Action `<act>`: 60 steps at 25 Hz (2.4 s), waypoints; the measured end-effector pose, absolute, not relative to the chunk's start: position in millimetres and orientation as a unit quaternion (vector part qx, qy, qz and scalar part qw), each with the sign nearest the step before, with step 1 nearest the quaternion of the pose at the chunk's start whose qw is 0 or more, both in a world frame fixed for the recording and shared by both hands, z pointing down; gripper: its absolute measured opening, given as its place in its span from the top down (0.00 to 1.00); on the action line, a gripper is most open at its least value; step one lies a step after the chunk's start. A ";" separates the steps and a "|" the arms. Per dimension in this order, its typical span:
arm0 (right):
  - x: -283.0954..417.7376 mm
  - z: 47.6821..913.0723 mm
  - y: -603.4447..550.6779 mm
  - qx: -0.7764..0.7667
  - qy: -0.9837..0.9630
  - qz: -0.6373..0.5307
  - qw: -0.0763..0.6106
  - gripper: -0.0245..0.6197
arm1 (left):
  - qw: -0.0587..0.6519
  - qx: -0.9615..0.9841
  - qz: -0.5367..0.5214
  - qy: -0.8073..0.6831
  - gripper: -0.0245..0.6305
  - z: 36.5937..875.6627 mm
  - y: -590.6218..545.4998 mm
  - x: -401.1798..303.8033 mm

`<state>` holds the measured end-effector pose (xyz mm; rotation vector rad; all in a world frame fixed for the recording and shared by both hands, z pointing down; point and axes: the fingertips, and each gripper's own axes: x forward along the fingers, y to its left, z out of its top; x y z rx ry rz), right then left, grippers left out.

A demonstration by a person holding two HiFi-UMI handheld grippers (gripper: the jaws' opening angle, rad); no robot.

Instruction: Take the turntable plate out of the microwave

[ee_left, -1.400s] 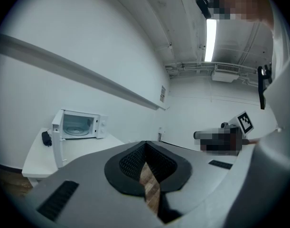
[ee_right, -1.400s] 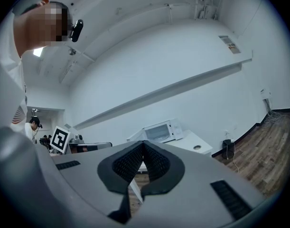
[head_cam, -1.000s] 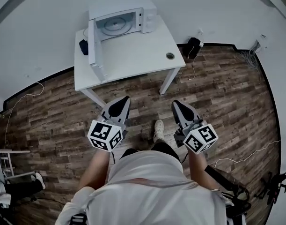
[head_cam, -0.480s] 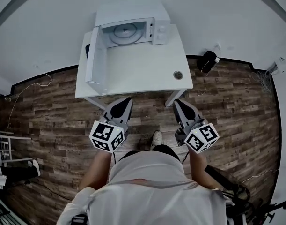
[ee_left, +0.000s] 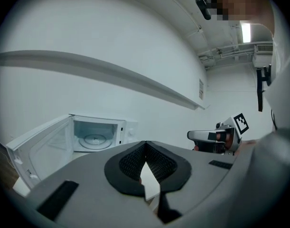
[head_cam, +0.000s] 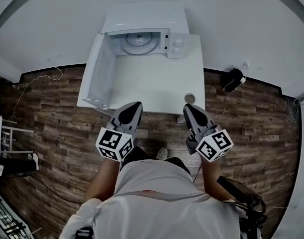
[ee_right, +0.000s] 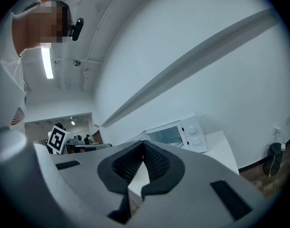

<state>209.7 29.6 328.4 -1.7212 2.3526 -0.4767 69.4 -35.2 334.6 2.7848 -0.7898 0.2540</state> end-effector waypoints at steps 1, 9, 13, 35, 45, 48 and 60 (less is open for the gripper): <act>212.4 330.4 25.7 -0.577 0.794 -0.163 0.096 0.96 | 0.118 0.950 0.090 -0.274 0.95 336.4 -38.1 71.7; 223.1 351.5 -10.5 -0.563 0.800 -0.188 0.092 0.96 | 0.130 0.942 0.094 -0.296 0.95 348.6 -74.6 82.4; 223.5 351.9 -37.1 -0.560 0.804 -0.187 0.080 0.96 | 0.137 0.939 0.083 -0.304 0.95 351.9 -104.4 84.3; 182.7 360.5 -251.2 -0.538 0.818 -0.203 0.030 0.96 | 0.176 0.931 0.046 -0.317 0.95 373.1 -275.9 91.9; 204.3 452.4 -311.8 -0.505 0.793 -0.333 0.069 0.96 | 0.294 0.889 0.020 -0.350 0.95 451.2 -325.3 120.2; 218.1 487.7 -327.0 -0.516 0.751 -0.395 0.113 0.96 | 0.365 0.866 0.013 -0.341 0.95 488.3 -336.5 130.6; 217.6 564.6 -366.1 -0.475 0.660 -0.536 0.226 0.95 | 0.532 0.775 -0.051 -0.336 0.94 564.1 -372.4 137.4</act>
